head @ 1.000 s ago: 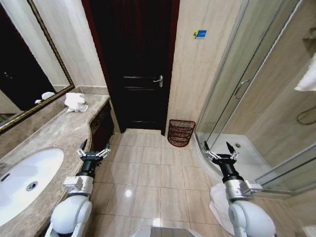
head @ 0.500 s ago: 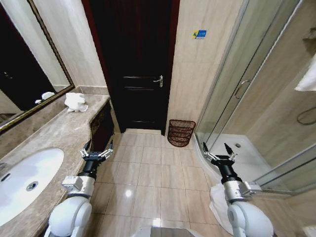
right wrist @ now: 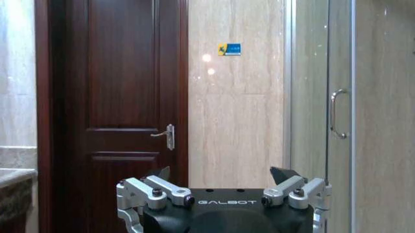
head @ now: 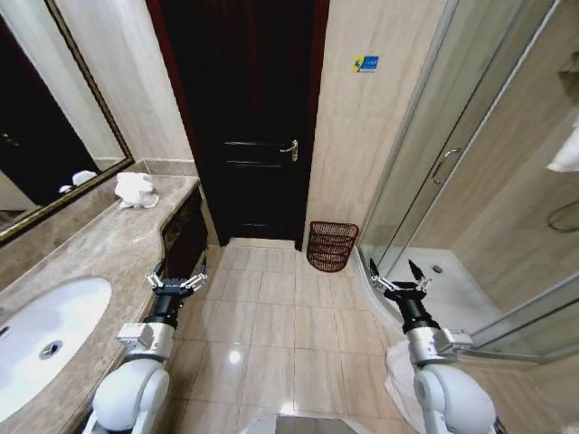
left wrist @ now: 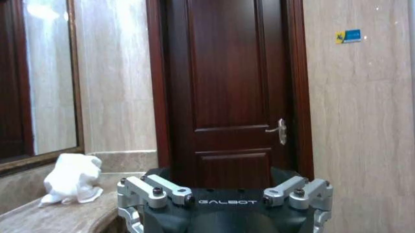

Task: Discard the used towel into the hamper.

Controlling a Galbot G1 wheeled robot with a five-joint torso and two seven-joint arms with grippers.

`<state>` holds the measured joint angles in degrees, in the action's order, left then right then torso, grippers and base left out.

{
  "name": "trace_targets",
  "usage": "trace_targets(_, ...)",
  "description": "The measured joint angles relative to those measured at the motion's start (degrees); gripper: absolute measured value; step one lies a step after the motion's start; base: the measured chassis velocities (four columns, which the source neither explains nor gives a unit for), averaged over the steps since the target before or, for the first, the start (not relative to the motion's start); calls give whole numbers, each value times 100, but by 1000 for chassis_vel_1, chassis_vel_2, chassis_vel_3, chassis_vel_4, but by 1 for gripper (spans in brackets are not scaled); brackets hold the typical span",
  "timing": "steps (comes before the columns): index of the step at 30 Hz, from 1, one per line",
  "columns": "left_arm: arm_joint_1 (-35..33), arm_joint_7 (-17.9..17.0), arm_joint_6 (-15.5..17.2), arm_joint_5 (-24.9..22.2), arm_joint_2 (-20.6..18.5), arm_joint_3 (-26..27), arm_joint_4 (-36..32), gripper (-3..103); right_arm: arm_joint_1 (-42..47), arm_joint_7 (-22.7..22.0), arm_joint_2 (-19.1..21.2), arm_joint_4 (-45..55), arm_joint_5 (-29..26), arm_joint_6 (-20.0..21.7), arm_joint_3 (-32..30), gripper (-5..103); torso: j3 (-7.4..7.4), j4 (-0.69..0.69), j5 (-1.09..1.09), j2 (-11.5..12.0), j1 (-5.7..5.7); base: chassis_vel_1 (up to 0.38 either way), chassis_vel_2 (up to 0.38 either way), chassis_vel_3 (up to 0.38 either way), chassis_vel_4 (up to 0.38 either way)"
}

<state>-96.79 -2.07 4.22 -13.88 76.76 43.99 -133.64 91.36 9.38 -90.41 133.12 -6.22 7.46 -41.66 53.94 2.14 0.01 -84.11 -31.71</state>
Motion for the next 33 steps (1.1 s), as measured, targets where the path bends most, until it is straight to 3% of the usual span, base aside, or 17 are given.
trace_targets(11,-8,19,6,38,-1,-7,71,100,-30,1,-2,-130,46,-60,19,100,-1,0,-2,1,1,-151,184,188,-148)
trace_targets(20,-41,21,-176,103,16,-11,144,100,-67,6,-7,-213,67,-101,26,100,0,1,-2,1,1,-87,192,202,-79)
trace_targets(24,-95,39,-92,-212,33,-21,66,100,-37,15,-5,-216,67,-101,8,100,0,-1,-2,1,0,-76,123,124,-63)
trace_targets(33,-93,52,-102,-284,48,9,111,100,-79,21,2,-224,139,-70,10,100,0,0,-2,-1,2,-38,101,93,-47)
